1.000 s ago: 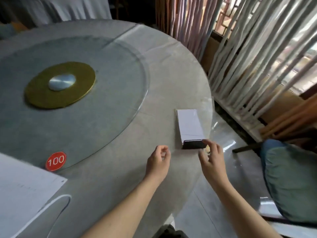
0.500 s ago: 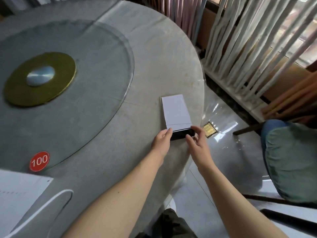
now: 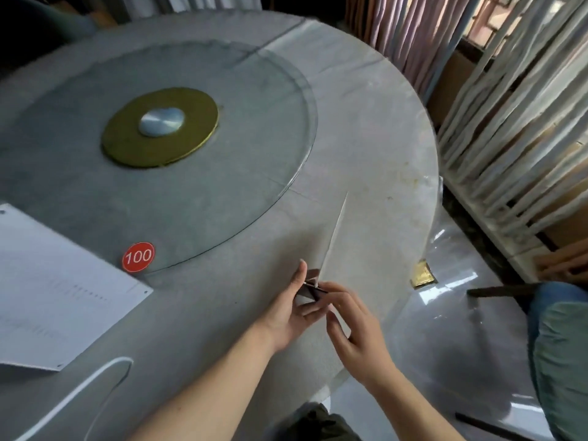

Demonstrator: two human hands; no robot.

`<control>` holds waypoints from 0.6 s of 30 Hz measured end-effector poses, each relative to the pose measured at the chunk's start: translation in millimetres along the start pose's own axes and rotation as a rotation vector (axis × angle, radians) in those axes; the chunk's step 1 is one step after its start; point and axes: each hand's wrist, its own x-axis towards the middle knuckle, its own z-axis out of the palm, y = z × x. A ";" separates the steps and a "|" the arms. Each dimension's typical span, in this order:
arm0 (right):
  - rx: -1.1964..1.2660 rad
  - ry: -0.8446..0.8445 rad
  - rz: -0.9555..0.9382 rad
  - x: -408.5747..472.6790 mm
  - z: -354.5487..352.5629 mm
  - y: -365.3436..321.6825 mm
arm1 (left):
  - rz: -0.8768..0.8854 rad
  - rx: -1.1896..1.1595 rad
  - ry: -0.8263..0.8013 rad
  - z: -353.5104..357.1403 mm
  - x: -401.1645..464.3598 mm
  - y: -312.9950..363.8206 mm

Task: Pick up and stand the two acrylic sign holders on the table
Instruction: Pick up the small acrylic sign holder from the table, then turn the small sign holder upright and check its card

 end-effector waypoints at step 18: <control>0.240 -0.483 0.252 11.7 159.2 -69.1 | 0.253 -0.422 -0.145 -193.4 -177.6 0.6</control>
